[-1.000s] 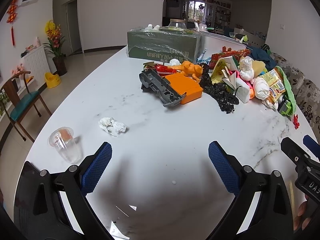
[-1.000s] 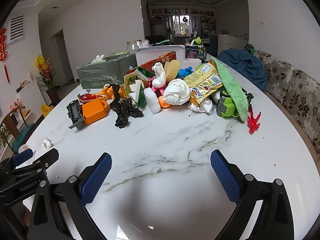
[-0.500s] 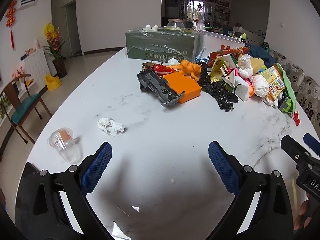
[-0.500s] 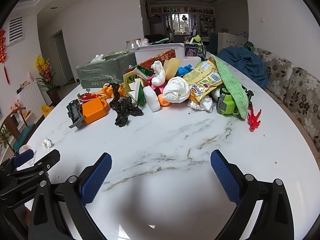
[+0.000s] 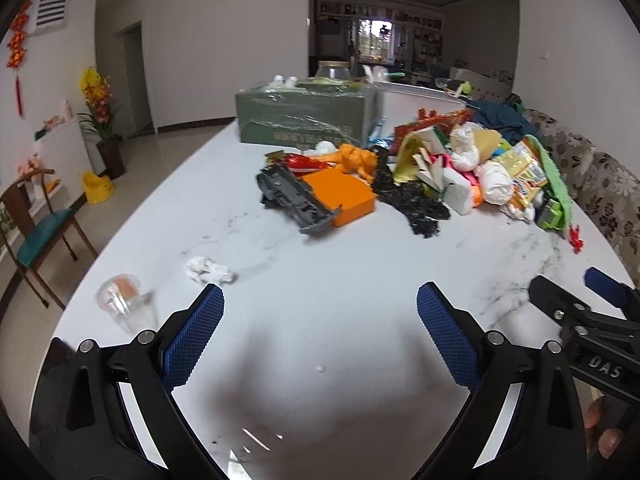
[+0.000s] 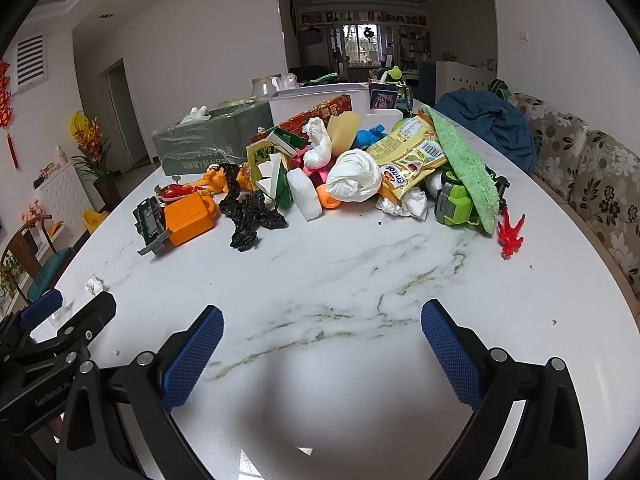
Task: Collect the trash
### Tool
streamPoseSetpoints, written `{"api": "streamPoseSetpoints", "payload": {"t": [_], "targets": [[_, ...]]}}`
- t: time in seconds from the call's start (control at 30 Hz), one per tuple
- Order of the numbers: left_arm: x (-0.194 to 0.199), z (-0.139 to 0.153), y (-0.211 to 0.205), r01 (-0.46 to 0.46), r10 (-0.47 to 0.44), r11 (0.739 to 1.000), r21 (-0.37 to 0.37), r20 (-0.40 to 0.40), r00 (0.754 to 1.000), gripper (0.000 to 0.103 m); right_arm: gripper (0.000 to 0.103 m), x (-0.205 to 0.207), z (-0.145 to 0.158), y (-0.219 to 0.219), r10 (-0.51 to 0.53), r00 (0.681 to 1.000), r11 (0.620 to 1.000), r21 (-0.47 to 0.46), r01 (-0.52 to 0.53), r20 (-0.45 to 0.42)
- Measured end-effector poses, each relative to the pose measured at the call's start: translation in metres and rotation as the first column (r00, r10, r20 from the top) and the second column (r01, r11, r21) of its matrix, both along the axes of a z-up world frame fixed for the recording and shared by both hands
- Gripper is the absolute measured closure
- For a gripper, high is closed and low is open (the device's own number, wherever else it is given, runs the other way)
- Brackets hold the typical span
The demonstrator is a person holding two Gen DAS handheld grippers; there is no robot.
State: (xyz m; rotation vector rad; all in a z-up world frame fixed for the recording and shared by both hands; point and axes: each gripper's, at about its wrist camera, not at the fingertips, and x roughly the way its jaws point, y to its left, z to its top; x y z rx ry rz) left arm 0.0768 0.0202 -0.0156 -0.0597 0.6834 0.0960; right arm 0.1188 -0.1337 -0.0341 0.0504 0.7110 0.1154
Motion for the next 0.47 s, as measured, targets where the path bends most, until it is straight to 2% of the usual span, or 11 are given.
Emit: {"api": "streamPoseSetpoints", "payload": {"t": [0.13, 0.27, 0.47], "targets": [[0.004, -0.003, 0.0, 0.017, -0.019, 0.999, -0.034, -0.031, 0.999, 0.008, 0.005, 0.0, 0.0, 0.0, -0.001, 1.0, 1.0, 0.0, 0.001, 0.001], [0.009, -0.011, 0.003, -0.019, 0.014, 0.999, -0.045, -0.105, 0.994, 0.008, 0.005, 0.001, 0.0, 0.0, -0.012, 1.0, 1.0, -0.014, 0.012, 0.001], [0.007, -0.016, 0.01, -0.042, 0.035, 0.997, -0.058, -0.119, 0.992, 0.008, 0.005, 0.004, -0.003, -0.006, -0.026, 0.999, 1.0, 0.002, 0.026, -0.023]]}}
